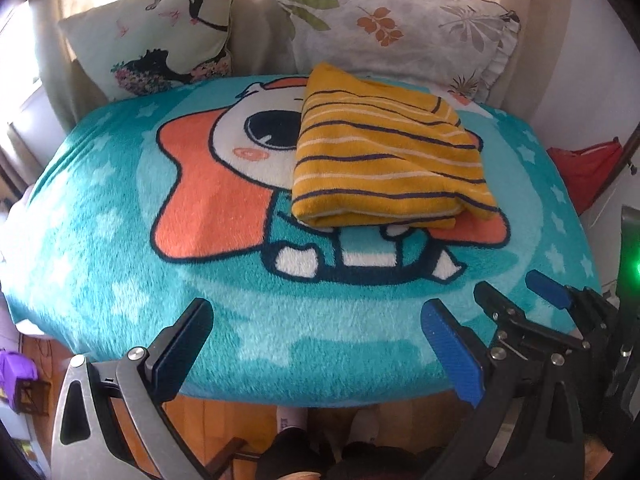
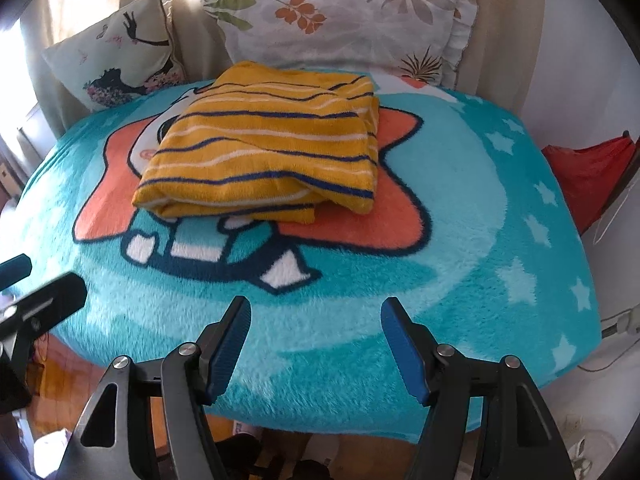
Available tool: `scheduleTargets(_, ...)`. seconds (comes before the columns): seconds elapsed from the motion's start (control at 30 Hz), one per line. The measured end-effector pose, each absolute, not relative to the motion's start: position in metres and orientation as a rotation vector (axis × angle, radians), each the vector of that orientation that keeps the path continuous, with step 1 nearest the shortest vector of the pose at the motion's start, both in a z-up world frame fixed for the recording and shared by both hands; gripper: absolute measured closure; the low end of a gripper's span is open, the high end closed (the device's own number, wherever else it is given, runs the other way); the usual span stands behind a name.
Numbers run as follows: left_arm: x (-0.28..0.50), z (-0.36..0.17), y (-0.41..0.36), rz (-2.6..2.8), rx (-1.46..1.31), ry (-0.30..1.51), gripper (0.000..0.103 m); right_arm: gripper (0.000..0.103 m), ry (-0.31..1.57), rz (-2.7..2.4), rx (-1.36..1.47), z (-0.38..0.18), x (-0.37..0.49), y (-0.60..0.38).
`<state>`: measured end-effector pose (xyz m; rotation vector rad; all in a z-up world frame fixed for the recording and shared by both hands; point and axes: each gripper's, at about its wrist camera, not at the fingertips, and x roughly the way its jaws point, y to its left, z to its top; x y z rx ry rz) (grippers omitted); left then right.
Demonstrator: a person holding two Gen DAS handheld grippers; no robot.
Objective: Fold small clothes
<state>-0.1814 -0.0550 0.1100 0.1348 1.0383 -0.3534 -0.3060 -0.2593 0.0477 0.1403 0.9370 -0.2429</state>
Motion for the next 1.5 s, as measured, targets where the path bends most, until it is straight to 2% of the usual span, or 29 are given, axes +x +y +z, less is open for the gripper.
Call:
scheduleTargets(0.77,-0.157,0.098,-0.058,-0.367,0.175,1.082,0.000,0.030,0.964,-0.243,0.164,0.040,-0.279,-0.252)
scheduleTargets(1.5,-0.179,0.096,-0.066,-0.333,0.157,1.107,0.000,0.030,0.954,-0.219,0.153,0.040,-0.297,-0.264)
